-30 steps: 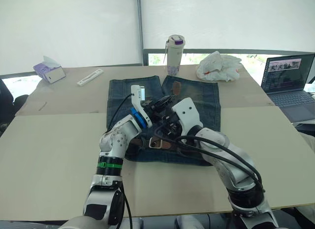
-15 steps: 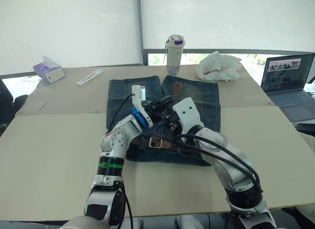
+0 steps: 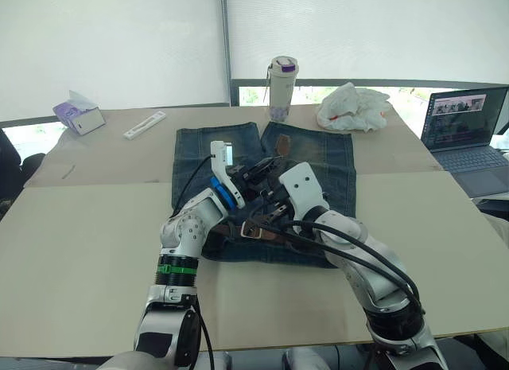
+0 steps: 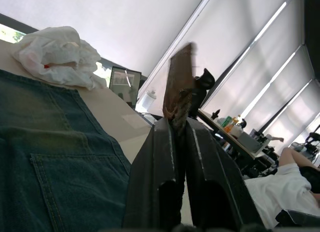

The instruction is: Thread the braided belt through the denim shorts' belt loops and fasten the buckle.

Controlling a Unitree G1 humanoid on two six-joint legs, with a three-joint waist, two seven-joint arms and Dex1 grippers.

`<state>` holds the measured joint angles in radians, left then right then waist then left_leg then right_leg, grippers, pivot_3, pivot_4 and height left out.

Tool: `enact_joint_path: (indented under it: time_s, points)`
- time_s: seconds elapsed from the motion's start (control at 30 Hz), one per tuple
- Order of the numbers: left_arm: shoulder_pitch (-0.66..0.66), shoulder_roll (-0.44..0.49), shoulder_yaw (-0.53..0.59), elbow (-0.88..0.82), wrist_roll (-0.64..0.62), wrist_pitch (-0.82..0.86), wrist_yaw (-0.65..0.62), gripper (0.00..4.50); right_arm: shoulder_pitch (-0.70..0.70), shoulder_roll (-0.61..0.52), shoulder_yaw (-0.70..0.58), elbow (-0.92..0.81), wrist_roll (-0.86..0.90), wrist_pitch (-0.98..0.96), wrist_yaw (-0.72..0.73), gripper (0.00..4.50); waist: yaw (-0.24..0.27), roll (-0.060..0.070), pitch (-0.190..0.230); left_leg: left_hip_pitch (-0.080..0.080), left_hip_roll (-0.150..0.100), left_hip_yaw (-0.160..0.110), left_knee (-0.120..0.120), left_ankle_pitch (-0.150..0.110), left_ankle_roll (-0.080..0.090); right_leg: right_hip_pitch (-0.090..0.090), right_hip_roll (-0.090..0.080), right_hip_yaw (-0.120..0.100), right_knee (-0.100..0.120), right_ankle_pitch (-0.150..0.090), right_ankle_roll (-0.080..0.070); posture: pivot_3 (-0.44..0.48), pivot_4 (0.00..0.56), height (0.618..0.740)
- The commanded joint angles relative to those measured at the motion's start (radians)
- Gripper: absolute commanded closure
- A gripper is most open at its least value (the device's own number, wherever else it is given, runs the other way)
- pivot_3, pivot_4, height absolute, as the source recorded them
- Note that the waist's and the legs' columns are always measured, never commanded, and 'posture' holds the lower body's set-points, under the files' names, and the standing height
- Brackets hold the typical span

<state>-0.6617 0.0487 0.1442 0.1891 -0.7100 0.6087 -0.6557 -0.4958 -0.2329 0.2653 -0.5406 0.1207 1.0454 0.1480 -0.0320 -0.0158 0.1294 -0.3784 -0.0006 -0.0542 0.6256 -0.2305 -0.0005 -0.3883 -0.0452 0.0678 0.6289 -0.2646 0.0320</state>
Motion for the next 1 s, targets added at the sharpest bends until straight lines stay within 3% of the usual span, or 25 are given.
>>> enact_joint_path:
  time_s: [0.03,0.2,0.23,0.37,0.57,0.7,0.83,1.0]
  points:
    - [0.005,0.021,0.0,-0.06,-0.02,0.001,-0.029,2.48,-0.003,0.022,-0.036,-0.03,-0.006,-0.023,-0.012,4.5,-0.003,0.0,0.0,0.0,0.0,0.0,0.0,0.0,0.0,0.0,0.0,0.0,0.0,0.0,0.0,0.0,0.15,0.74]
    - [0.029,0.044,0.034,-0.118,-0.105,0.04,-0.084,0.14,0.052,0.101,-0.107,-0.012,0.034,-0.05,-0.018,4.5,-0.007,0.0,0.0,0.0,0.0,0.0,0.0,0.0,0.0,0.0,0.0,0.0,0.0,0.0,0.0,0.0,0.15,0.74]
    - [0.037,0.055,0.04,-0.138,-0.132,0.06,-0.099,0.03,0.067,0.123,-0.126,-0.009,0.042,-0.063,-0.022,4.5,-0.007,0.0,0.0,0.0,0.0,0.0,0.0,0.0,0.0,0.0,0.0,0.0,0.0,0.0,0.0,0.0,0.15,0.74]
    - [0.073,0.139,0.063,-0.209,-0.217,0.142,-0.161,0.03,0.112,0.196,-0.185,-0.014,0.08,-0.099,-0.028,4.5,-0.01,0.0,0.0,0.0,0.0,0.0,0.0,0.0,0.0,0.0,0.0,0.0,0.0,0.0,0.0,0.0,0.15,0.74]
    - [0.059,0.329,0.059,-0.061,-0.089,0.073,-0.227,0.03,0.15,0.264,-0.249,-0.03,0.119,-0.097,-0.053,4.5,-0.013,0.001,0.0,0.003,0.001,0.0,-0.002,0.0,0.0,0.0,0.001,0.001,0.001,0.0,0.0,0.0,0.15,0.74]
    - [0.067,0.459,-0.125,0.048,0.198,-0.221,-0.407,0.03,0.167,0.307,-0.29,-0.021,0.151,-0.083,-0.067,4.5,-0.009,0.001,0.0,0.002,0.001,0.0,-0.002,0.0,0.0,0.0,0.001,0.0,0.0,0.0,0.0,0.0,0.15,0.74]
    - [0.041,0.472,-0.215,0.139,0.338,-0.438,-0.493,0.03,0.172,0.308,-0.296,-0.01,0.168,-0.081,-0.065,4.5,-0.001,0.002,0.001,0.002,0.0,0.0,-0.003,0.001,-0.002,0.0,-0.002,0.0,-0.001,0.0,-0.001,0.0,0.15,0.74]
    - [-0.014,0.423,-0.271,0.265,0.456,-0.635,-0.504,0.03,0.173,0.308,-0.286,-0.001,0.168,-0.086,-0.063,4.5,-0.001,0.002,0.001,0.0,0.0,0.0,-0.003,0.001,-0.002,-0.001,-0.001,0.0,-0.001,0.0,-0.001,0.0,0.15,0.74]
